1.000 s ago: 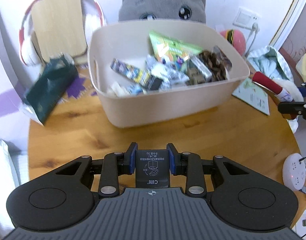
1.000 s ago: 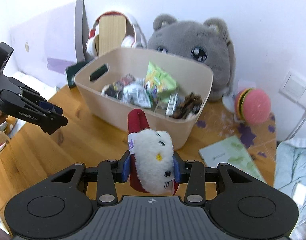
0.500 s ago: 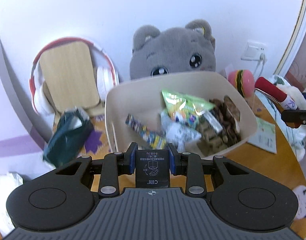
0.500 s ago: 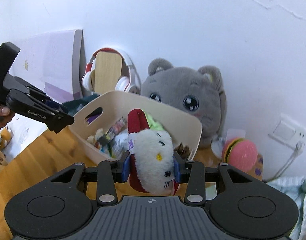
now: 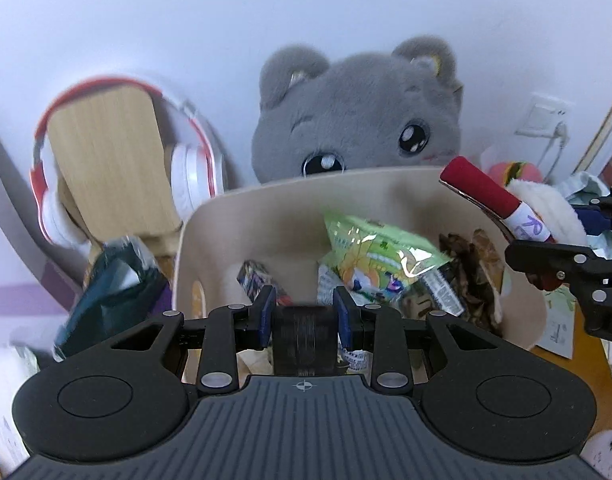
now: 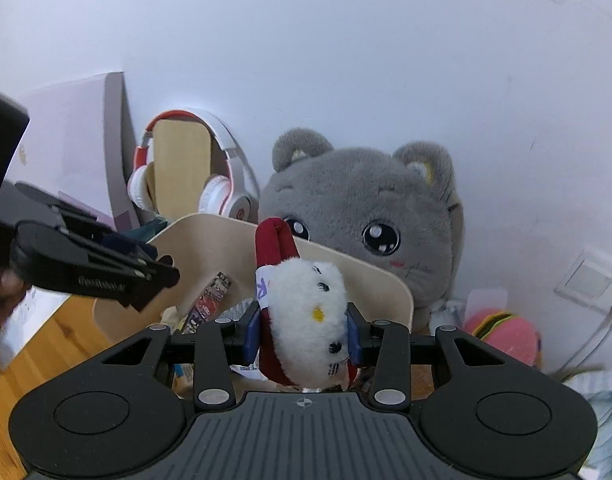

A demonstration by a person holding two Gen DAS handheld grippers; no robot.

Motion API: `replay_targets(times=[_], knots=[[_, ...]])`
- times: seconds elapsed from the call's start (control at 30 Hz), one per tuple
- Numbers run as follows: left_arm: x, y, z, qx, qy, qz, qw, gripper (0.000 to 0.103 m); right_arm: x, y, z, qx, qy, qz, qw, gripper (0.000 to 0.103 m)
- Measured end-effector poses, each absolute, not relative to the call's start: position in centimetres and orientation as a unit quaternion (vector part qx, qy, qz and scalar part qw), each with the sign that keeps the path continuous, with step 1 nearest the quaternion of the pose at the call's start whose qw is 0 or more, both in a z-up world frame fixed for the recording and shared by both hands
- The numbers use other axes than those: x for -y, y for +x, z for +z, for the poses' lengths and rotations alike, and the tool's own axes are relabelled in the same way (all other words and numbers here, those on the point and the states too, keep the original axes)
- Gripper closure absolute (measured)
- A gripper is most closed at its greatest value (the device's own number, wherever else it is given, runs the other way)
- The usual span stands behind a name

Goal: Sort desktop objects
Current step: 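Lift both items into the beige basket and open both tools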

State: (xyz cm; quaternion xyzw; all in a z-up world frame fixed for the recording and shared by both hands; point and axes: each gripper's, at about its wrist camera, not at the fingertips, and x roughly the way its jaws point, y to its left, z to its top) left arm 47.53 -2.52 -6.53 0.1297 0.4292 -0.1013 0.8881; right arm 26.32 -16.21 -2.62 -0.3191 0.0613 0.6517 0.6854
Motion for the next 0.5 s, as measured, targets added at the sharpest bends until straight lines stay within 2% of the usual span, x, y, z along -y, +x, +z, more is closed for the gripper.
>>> replay_targets(times=[0.4, 0.5], knots=[[2.4, 49.7, -10.8, -0.484, 0.123, -0.065, 0.864, 0.072, 11.1, 28.4, -7.0, -0.145, -0.363, 0.610, 0.690, 0.064], [2.5, 49.4, -11.1, -0.490, 0.118, -0.070, 0.861, 0.070, 10.6, 28.2, -8.3, -0.156, -0.384, 0.606, 0.679, 0.060]])
